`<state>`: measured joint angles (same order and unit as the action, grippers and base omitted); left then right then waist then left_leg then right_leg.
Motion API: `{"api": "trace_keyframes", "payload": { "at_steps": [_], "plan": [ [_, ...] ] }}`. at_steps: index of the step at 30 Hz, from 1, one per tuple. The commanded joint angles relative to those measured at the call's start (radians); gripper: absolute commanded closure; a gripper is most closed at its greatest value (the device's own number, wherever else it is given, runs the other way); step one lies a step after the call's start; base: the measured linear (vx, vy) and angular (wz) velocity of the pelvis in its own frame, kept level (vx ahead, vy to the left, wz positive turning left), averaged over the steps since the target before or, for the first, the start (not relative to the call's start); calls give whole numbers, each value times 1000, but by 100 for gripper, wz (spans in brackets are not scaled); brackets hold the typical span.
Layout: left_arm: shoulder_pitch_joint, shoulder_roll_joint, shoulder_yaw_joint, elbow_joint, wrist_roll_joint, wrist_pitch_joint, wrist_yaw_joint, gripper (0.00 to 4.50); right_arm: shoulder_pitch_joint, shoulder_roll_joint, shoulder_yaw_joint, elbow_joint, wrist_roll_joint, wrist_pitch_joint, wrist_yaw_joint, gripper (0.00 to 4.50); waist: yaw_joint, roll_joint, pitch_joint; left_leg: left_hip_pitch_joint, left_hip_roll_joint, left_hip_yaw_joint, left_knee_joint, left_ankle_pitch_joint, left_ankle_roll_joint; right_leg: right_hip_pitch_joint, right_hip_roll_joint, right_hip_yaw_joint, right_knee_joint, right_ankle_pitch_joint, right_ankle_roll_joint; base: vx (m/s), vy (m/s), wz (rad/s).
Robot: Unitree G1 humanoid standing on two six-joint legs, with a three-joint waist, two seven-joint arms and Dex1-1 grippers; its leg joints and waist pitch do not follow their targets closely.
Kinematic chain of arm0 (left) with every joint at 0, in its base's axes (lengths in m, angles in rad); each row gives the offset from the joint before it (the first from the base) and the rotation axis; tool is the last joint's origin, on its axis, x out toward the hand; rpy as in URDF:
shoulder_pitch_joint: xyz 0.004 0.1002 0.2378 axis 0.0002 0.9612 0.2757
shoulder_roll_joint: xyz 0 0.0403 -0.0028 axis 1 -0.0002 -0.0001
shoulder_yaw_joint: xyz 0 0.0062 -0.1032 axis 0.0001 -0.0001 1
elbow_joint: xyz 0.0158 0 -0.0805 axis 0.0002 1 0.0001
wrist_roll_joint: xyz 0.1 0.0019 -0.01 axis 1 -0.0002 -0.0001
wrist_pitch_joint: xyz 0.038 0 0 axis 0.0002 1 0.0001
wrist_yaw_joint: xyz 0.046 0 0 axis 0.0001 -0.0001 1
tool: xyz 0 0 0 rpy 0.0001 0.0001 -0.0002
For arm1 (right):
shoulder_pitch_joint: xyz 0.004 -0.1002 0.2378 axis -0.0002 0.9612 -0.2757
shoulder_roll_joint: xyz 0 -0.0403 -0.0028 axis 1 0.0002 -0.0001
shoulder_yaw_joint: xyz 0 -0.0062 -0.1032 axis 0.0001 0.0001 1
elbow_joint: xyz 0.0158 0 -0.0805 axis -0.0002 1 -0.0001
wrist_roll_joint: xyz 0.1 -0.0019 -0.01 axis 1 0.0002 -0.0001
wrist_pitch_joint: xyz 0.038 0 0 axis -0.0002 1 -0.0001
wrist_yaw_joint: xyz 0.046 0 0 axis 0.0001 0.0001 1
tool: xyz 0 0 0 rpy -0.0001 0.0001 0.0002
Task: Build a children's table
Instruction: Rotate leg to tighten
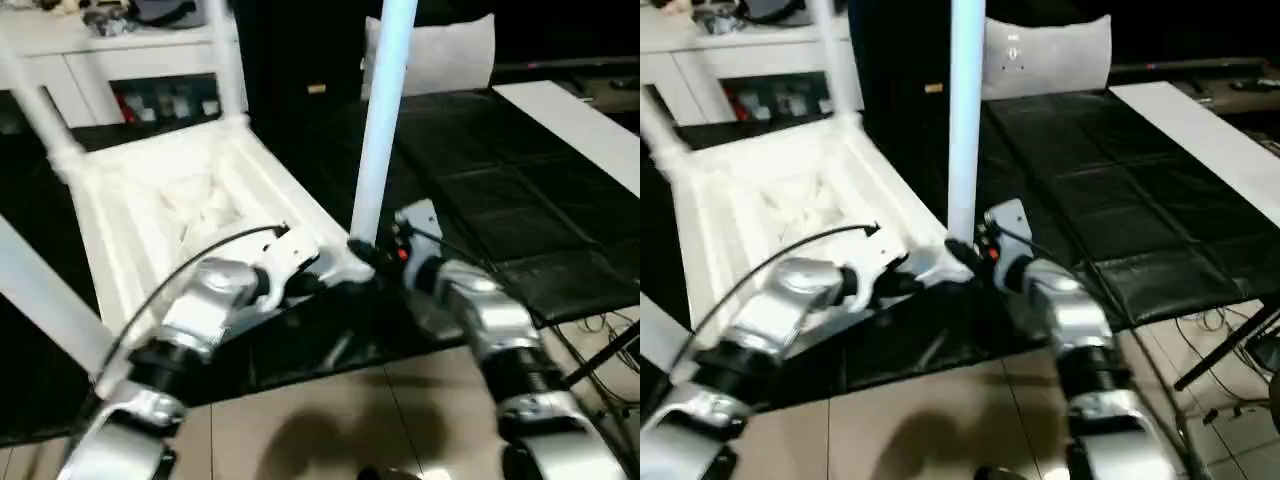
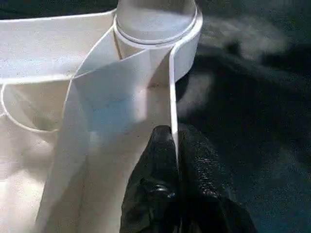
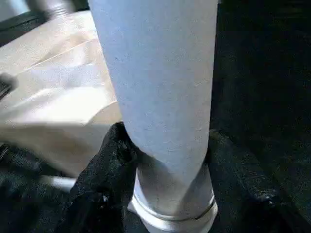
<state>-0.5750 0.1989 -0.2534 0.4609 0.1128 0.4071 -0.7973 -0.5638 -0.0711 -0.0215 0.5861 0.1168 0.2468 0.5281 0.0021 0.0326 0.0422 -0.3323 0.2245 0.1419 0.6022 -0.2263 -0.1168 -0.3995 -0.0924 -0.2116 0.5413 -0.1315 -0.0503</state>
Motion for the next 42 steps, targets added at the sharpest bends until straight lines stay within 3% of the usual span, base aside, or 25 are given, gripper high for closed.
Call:
{"api": "trace_keyframes", "payload": {
  "at_steps": [1,2,5,8,12,14,16,19,21,25,28,33,36,42],
  "plan": [
    [-49,-82,-38,-26,-26,-27,20,450,-23,73,15,59,10,-3,-71,225,7,4,-70,-14,-4,5,-62,-162,74,69,-62,45,-84,-445,3,0,0,0],
    [-49,-82,-38,-26,-26,-27,20,450,-23,73,15,59,10,-3,-71,205,7,2,-71,-16,-3,5,-62,-152,77,70,-61,48,-81,-428,-6,0,0,0],
    [-48,-75,-43,-26,-3,-40,17,450,-14,74,12,44,14,-37,-44,184,20,1,-78,-18,3,7,-62,-70,106,71,-66,68,-52,-303,-78,18,-1,2],
    [-42,-49,-52,-19,12,-69,6,450,8,50,16,13,13,-59,-11,153,36,-1,-82,-21,5,8,-59,-8,127,73,-67,76,-34,-237,-104,0,0,0],
    [-27,15,-75,-3,28,-139,-37,450,53,-28,43,-34,17,-94,121,111,54,-2,-77,-20,3,14,-58,-22,134,72,-66,80,-32,-247,-105,0,0,0],
    [-17,57,-84,8,31,-186,-88,450,73,-88,43,-63,44,-102,234,100,66,-2,-75,-17,5,15,-61,-51,129,71,-65,79,-40,-293,-85,0,0,0],
    [-11,85,-92,11,30,-214,-133,450,79,-130,41,-79,62,-102,308,67,70,-3,-74,-14,6,15,-63,-68,121,71,-63,78,-43,-318,-74,0,0,0],
    [-6,123,-111,15,21,-288,-206,450,78,-188,43,-89,72,-106,392,55,78,-2,-73,-12,9,14,-64,-81,113,67,-63,79,-45,-333,-70,0,0,0],
    [-1,158,-133,10,13,-334,-278,450,68,-232,52,-80,76,-112,469,23,86,-3,-75,-10,9,15,-64,-82,110,66,-64,80,-44,-334,-74,0,0,0],
    [-1,216,-176,11,16,-402,-381,450,43,-303,83,-58,69,-121,600,4,103,-3,-78,-12,15,16,-61,-54,117,65,-63,84,-29,-275,-100,0,0,0],
    [-1,237,-193,14,20,-437,-428,450,27,-327,104,-47,68,-124,659,4,111,-4,-78,-12,14,18,-61,-51,114,65,-65,84,-29,-288,-99,0,0,0],
    [-1,283,-229,-3,-2,-505,-565,450,-2,-373,188,-33,36,-153,815,4,116,-8,-76,-15,14,18,-61,-56,113,65,-65,85,-29,-306,-92,0,0,0],
    [-8,290,-235,-2,-8,-518,-587,450,-8,-376,206,-36,63,-124,897,4,122,-10,-76,-12,16,19,-62,-63,108,64,-65,85,-31,-322,-88,0,0,0],
    [-14,289,-234,3,-12,-529,-602,450,-18,-374,217,-25,86,-105,954,49,136,-10,-79,-11,18,19,-62,-49,103,63,-65,86,-28,-314,-91,0,0,0]
  ]
}}
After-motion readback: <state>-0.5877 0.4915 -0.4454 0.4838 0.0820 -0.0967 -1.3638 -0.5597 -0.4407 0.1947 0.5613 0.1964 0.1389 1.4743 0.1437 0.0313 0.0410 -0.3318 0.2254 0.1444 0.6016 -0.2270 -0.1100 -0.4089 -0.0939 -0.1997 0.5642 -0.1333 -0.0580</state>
